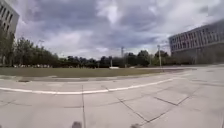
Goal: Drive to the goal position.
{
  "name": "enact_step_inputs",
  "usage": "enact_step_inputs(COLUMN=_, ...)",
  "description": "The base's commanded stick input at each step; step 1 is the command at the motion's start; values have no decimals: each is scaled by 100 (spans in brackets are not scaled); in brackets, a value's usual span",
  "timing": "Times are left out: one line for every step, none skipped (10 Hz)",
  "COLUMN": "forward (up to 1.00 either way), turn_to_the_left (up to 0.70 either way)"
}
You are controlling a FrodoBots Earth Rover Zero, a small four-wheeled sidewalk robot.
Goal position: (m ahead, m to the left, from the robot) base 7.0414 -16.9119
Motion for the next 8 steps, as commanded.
enact_step_inputs(forward=70, turn_to_the_left=0)
enact_step_inputs(forward=70, turn_to_the_left=0)
enact_step_inputs(forward=70, turn_to_the_left=0)
enact_step_inputs(forward=70, turn_to_the_left=0)
enact_step_inputs(forward=70, turn_to_the_left=0)
enact_step_inputs(forward=70, turn_to_the_left=0)
enact_step_inputs(forward=70, turn_to_the_left=0)
enact_step_inputs(forward=70, turn_to_the_left=0)
